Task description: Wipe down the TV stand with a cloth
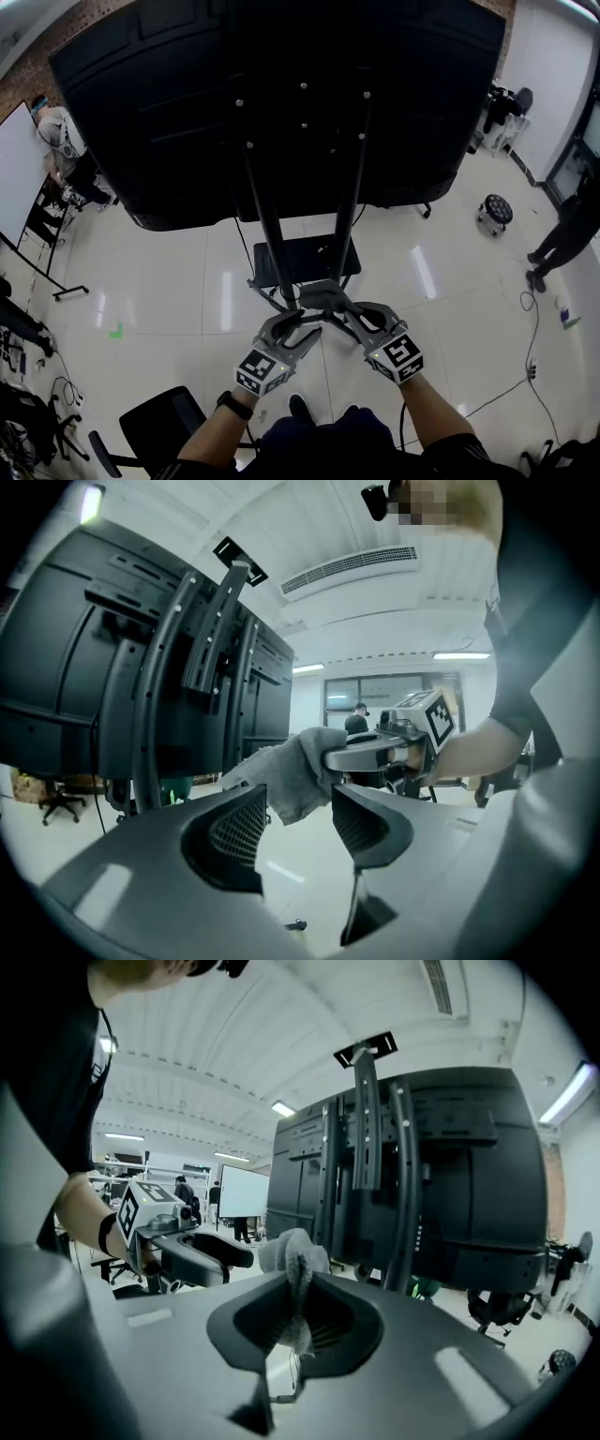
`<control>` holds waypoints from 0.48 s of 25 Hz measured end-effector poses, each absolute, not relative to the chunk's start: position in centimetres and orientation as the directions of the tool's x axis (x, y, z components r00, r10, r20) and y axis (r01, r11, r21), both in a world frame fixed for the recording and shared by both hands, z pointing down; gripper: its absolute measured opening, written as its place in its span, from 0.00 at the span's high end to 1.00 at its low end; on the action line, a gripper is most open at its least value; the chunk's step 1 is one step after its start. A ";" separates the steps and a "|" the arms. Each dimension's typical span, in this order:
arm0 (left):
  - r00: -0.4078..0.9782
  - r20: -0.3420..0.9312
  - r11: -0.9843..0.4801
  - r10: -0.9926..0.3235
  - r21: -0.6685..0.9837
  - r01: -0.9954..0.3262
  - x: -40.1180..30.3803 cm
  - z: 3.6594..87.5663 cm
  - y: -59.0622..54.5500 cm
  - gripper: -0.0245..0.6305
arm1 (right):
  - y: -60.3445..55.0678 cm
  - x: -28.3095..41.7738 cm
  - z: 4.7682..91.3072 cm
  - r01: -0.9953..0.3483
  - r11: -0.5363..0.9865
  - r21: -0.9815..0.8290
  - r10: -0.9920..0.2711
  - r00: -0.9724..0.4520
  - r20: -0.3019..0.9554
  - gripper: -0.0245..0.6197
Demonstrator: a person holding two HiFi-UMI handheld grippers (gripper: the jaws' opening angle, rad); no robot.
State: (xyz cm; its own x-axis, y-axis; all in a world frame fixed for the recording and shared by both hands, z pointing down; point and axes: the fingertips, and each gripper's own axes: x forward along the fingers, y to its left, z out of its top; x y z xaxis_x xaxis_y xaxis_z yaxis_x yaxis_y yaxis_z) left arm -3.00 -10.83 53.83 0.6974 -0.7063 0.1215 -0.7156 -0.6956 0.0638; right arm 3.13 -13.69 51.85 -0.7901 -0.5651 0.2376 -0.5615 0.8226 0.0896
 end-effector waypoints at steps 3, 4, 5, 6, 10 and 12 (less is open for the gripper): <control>0.689 0.093 -0.687 -0.719 0.055 -0.724 -2.2 51.1 -8.0 0.59 | -10.6 4.7 49.0 -0.543 0.832 0.114 -0.555 -0.810 0.191 0.93; 0.683 0.087 -0.680 -0.725 0.059 -0.731 -1.9 50.2 -7.0 0.59 | -9.6 5.3 48.2 -0.537 0.837 0.109 -0.548 -0.818 0.176 0.93; 0.673 0.081 -0.670 -0.735 0.066 -0.740 -1.5 49.4 -6.0 0.59 | -8.7 5.9 47.7 -0.534 0.840 0.094 -0.542 -0.825 0.161 0.93; 0.661 0.076 -0.657 -0.747 0.073 -0.751 -1.2 48.7 -5.0 0.59 | -7.8 6.6 47.2 -0.530 0.844 0.078 -0.536 -0.831 0.148 0.93; 0.616 0.034 -0.614 -0.787 0.053 -0.788 0.8 47.7 -1.5 0.59 | -4.3 9.1 45.2 -0.493 0.866 0.088 -0.500 -0.859 0.107 0.93; 0.597 0.023 -0.596 -0.802 0.048 -0.802 1.8 47.4 -0.1 0.59 | -2.6 10.3 45.0 -0.483 0.866 0.126 -0.496 -0.863 0.101 0.93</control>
